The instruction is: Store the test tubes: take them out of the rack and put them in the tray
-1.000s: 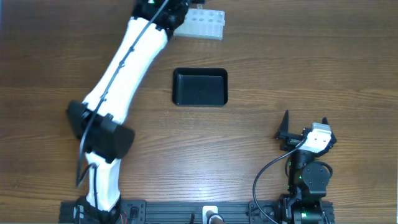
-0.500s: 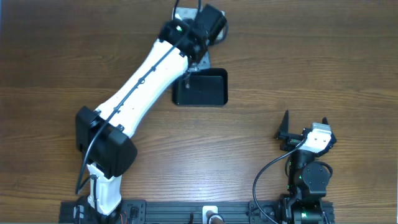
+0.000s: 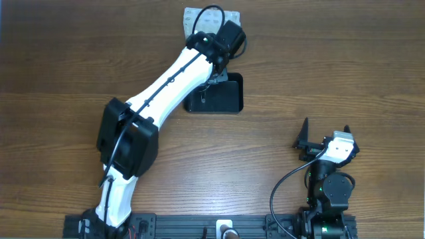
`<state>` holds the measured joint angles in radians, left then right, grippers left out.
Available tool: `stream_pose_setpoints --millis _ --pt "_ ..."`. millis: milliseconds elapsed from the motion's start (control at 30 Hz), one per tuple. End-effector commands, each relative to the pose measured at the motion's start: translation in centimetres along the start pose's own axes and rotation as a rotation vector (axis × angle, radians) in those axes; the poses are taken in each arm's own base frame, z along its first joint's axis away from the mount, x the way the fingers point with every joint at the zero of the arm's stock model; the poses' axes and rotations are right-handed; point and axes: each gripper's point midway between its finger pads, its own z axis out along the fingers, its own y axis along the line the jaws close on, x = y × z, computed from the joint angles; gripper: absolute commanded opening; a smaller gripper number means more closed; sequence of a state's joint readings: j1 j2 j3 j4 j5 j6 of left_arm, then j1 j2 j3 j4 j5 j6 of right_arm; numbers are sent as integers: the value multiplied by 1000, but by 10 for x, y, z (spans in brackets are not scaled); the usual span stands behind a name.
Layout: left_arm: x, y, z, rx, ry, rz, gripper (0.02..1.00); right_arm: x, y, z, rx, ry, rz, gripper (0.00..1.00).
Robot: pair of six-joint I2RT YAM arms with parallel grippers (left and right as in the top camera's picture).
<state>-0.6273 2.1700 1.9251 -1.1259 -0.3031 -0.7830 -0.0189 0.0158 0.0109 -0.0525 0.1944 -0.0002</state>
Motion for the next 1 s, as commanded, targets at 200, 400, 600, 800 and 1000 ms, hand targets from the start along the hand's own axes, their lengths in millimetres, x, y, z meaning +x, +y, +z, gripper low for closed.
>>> stream_pose_setpoints --millis 200,400,600,800,1000 --pt "7 1 26 -44 25 2 45 1 -2 0 10 -3 4 991" --pt "12 3 40 -68 48 8 56 1 -2 0 10 -3 4 991" --pt "7 5 48 -69 46 -7 60 1 -2 0 10 -3 4 993" --pt "1 6 50 -59 33 -21 62 1 -2 0 10 -3 4 993" --pt "5 6 60 -73 48 -15 84 1 -2 0 10 -3 4 993"
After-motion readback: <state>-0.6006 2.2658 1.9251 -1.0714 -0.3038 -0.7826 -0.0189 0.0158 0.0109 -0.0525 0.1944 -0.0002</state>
